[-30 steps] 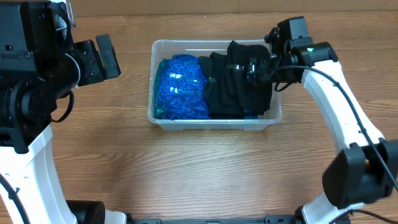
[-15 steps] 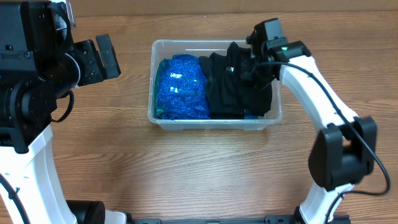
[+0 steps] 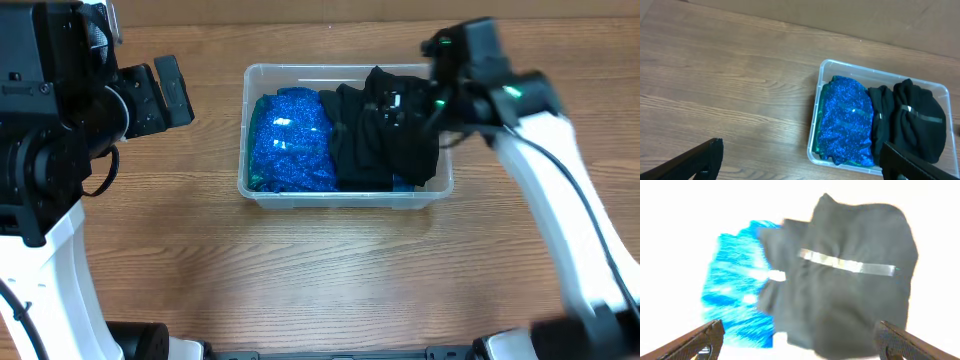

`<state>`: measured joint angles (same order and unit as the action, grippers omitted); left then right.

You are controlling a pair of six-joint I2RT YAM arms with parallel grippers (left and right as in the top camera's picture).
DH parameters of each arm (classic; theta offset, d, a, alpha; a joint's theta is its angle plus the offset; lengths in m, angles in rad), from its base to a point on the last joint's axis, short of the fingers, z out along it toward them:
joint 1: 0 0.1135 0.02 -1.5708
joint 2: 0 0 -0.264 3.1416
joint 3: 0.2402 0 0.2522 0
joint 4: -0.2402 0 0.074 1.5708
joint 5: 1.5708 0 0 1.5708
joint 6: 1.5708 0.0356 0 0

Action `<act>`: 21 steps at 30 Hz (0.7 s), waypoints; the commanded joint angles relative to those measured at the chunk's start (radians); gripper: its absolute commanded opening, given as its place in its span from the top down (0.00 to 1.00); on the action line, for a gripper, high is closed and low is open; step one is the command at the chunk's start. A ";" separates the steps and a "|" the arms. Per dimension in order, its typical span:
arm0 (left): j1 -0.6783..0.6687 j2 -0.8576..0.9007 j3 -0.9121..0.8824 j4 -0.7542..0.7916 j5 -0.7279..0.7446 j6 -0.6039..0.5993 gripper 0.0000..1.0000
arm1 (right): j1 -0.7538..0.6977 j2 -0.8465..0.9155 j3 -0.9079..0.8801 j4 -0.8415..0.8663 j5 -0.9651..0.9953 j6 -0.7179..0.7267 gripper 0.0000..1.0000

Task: Pack container
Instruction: 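Lower the second black item into the bin's right side and release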

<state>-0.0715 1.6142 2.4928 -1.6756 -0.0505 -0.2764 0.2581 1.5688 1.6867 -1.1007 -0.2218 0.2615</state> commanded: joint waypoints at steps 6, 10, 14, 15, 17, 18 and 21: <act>-0.001 0.002 -0.001 0.004 -0.009 0.027 0.00 | 0.005 -0.277 0.031 -0.115 -0.068 0.001 0.00; -0.001 0.002 -0.001 0.004 -0.009 0.027 0.00 | -0.031 -0.344 0.031 -0.122 -0.014 -0.068 0.00; -0.001 0.002 -0.001 0.004 -0.009 0.027 0.00 | -0.037 -0.500 0.031 -0.107 0.103 -0.147 0.00; -0.001 0.002 -0.001 0.005 -0.009 0.027 0.00 | -0.037 -0.545 0.031 -0.105 0.131 -0.147 0.00; -0.001 0.002 -0.001 0.004 -0.009 0.027 0.00 | -0.038 -0.625 0.027 -0.106 0.209 -0.148 0.00; -0.001 0.002 -0.001 0.004 -0.009 0.027 0.00 | -0.038 -0.652 0.021 -0.102 0.248 -0.157 0.00; -0.001 0.002 -0.001 0.004 -0.009 0.027 0.00 | -0.057 -0.747 -0.051 -0.052 0.340 -0.197 0.00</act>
<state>-0.0715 1.6142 2.4928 -1.6756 -0.0502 -0.2764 0.2222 0.8852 1.7035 -1.1881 -0.0322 0.1196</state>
